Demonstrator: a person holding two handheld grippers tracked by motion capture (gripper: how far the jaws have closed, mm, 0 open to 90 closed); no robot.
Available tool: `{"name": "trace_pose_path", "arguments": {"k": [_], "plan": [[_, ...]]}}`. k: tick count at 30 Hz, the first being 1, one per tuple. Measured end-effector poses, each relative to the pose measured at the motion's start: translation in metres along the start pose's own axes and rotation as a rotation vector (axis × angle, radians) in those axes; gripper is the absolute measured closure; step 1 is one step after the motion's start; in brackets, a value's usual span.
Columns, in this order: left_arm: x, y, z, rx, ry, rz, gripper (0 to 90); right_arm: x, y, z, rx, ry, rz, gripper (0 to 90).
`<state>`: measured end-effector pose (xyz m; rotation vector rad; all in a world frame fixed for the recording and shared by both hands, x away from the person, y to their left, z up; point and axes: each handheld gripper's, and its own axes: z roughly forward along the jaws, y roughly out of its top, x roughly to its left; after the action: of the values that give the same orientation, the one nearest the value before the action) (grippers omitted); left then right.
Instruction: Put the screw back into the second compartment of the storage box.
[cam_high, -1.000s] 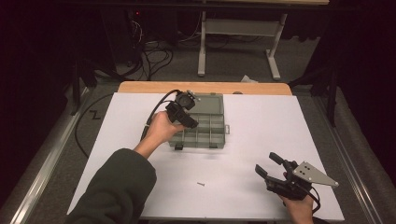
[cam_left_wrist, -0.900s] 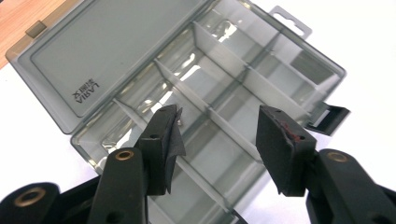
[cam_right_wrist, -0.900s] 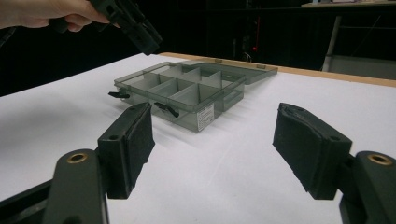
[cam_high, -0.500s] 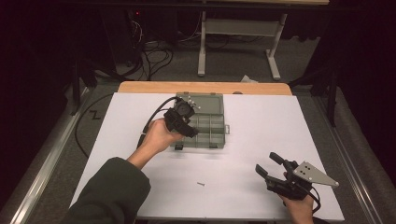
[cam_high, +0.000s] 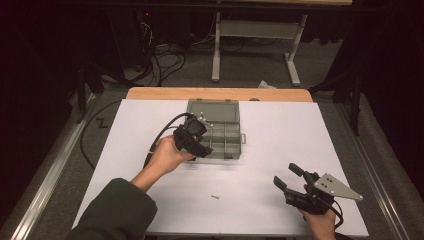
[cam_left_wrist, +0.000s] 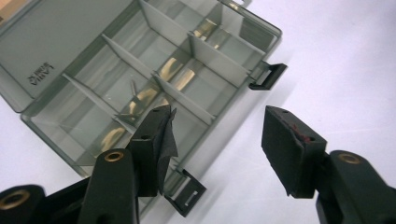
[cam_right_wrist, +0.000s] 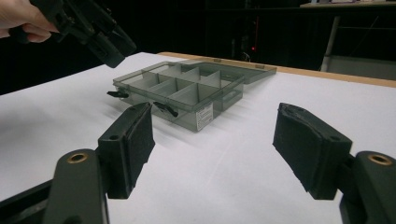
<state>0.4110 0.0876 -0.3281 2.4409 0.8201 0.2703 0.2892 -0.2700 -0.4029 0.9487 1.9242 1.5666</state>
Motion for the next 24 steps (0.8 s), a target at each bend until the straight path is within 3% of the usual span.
{"name": "trace_pose_path", "arguments": {"k": [24], "plan": [[-0.036, -0.019, -0.003, 0.000, -0.041, 0.075, 42.7, 0.003, 0.001, -0.001, -0.008, -0.002, -0.027, 30.3]]}}
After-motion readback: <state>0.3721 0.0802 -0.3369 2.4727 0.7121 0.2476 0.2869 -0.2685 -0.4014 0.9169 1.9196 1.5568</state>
